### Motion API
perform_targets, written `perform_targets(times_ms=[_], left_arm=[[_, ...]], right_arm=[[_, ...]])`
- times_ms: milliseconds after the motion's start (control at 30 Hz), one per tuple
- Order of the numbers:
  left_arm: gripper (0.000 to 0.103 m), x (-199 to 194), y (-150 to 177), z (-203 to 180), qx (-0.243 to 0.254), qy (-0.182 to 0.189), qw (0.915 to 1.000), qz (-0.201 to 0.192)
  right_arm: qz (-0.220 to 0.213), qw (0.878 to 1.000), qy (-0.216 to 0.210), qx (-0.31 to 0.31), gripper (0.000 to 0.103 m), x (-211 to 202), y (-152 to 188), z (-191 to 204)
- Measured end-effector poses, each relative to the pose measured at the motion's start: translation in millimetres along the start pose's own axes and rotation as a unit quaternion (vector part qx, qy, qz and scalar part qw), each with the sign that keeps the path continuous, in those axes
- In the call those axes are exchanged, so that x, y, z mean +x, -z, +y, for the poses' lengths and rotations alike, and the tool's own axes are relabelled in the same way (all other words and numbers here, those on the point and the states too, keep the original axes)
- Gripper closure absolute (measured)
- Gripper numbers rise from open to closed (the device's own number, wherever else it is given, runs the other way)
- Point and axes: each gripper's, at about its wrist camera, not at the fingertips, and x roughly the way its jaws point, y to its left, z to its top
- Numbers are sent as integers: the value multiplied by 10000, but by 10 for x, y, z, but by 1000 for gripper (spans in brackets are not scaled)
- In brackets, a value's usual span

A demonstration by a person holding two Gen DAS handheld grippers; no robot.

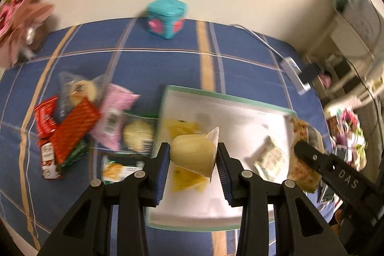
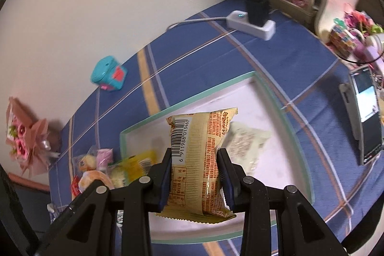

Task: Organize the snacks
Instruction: 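Carry the pudding cup and beige cake bag over the white tray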

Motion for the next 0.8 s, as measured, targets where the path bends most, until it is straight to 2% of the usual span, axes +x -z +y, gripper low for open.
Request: perform_targets(times_ms=[267,567,800], left_arm=[[63,163,20,-317,376,-30,9992,135],[63,382,6,-366,512,-236,9982,219],[63,506,14,-395,556,-264,9977,292]], right_arm=[[-28,9998,131,130,65,6,-63,-199],[22,9999,96,41,65,189,-78,-177],[145,9998,139,24,65,324,-73,-190]])
